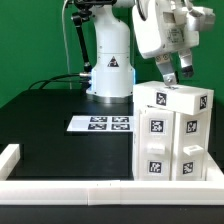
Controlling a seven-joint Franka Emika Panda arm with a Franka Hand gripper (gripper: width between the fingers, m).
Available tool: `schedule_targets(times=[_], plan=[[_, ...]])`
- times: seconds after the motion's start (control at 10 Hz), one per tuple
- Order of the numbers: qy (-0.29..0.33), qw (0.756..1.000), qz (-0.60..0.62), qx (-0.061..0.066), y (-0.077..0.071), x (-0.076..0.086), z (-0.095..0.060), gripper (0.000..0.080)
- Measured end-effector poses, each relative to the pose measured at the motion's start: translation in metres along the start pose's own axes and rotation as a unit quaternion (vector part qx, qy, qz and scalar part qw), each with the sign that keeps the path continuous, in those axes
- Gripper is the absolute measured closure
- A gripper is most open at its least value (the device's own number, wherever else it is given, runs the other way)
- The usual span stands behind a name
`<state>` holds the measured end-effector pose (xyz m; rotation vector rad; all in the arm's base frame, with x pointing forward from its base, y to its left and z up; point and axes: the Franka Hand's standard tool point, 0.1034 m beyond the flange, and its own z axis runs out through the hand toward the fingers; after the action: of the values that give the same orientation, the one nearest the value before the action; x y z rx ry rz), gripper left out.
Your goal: Assemble cabinet
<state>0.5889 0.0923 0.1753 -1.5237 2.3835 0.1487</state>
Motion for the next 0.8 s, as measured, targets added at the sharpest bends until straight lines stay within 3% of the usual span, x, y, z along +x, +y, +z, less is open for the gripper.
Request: schedule_targets(times=[0.1, 0.2, 0.5, 0.8], plan=[[0.003, 0.999, -0.033, -0.006, 0.0005, 0.0008, 0.0006, 0.0002], [0.006, 0.992, -0.125, -0.027, 0.0001, 0.0010, 0.0018, 0.0002], [-0.001, 0.942, -0.328, -0.065, 0.0009, -0.0065, 0.0027, 0.0002], [-0.011, 0.898, -0.435, -0.069, 0.0001, -0.0065, 0.0041, 0.0002]])
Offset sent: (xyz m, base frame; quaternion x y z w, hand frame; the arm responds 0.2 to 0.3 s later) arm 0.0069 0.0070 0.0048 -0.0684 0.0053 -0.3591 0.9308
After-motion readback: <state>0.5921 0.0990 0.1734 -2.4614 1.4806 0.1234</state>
